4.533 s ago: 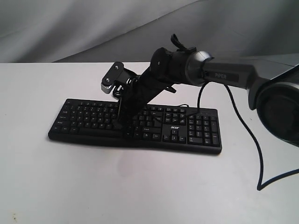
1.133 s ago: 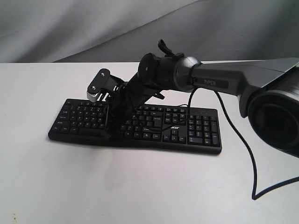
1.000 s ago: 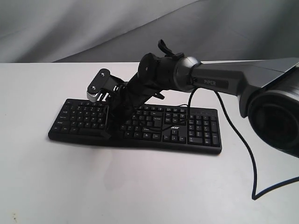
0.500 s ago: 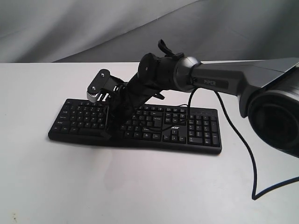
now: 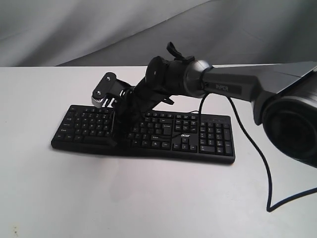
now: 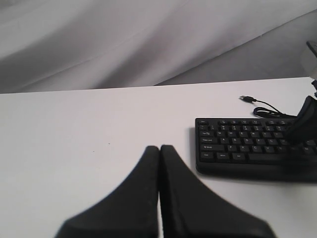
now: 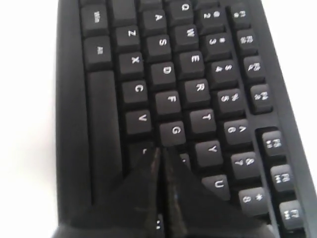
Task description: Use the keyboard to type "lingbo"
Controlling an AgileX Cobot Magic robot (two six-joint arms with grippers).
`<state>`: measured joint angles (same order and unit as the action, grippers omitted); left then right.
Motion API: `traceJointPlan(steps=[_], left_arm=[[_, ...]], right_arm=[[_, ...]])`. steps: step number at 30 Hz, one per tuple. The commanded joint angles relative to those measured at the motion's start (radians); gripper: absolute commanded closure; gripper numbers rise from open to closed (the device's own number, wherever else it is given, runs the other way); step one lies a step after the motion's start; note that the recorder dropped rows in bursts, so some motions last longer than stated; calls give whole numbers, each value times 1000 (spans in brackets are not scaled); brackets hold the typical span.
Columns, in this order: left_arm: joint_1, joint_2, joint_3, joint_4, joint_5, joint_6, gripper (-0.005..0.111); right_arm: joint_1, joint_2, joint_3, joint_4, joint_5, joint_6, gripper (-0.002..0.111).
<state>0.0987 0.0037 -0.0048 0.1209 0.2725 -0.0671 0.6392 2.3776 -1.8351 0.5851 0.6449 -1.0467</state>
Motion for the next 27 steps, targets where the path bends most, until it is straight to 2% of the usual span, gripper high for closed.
traceJointPlan(steps=[1, 9, 27], left_arm=[[1, -4, 5, -4, -7, -2, 106], [1, -4, 5, -4, -7, -2, 106], [1, -4, 5, -4, -7, -2, 106]], right_arm=[[14, -1, -88, -2, 9, 5, 108], [25, 94, -247, -40, 100, 81, 108], [21, 108, -249, -112, 108, 148, 108]])
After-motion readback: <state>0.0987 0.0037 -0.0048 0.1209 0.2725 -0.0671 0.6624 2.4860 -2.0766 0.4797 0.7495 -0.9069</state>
